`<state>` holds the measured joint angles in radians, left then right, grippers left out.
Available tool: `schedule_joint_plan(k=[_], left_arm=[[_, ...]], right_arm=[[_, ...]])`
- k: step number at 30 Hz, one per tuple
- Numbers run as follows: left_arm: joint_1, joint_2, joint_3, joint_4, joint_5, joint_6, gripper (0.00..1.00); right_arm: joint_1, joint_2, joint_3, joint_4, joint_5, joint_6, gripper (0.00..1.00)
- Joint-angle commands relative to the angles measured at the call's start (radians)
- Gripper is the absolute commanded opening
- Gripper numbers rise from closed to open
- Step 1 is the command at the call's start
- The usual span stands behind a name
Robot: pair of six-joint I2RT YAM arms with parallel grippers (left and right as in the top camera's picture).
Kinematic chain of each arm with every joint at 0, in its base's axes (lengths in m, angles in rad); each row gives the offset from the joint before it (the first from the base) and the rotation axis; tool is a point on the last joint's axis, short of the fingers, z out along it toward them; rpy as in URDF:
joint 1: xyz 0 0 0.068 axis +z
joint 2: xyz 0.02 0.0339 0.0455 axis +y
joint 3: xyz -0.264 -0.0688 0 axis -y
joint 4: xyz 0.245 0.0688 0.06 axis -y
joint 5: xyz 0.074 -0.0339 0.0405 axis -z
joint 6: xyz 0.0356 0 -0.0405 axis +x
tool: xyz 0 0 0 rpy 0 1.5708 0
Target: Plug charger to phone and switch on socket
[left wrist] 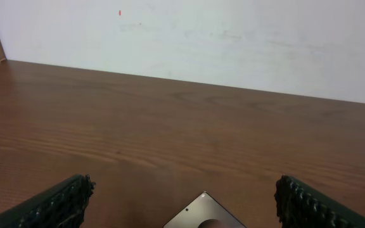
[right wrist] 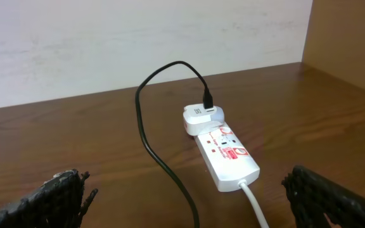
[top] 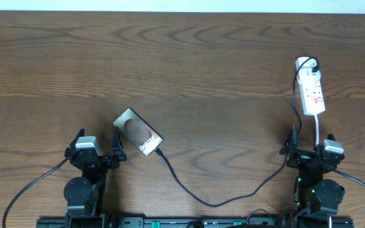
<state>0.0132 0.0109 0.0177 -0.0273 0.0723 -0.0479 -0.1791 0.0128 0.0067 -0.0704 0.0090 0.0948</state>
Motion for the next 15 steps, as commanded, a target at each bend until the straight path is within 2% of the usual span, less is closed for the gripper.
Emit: schedule_joint_plan(k=[1, 15], left_arm=[[0.005, -0.006, -0.014, -0.039, 0.010, 0.006, 0.94], [0.005, -0.006, -0.014, -0.039, 0.010, 0.006, 0.94]], right_arm=[[-0.004, -0.007, -0.001, -0.004, 0.014, -0.006, 0.99], [-0.005, -0.007, -0.001, -0.004, 0.014, -0.006, 0.99]])
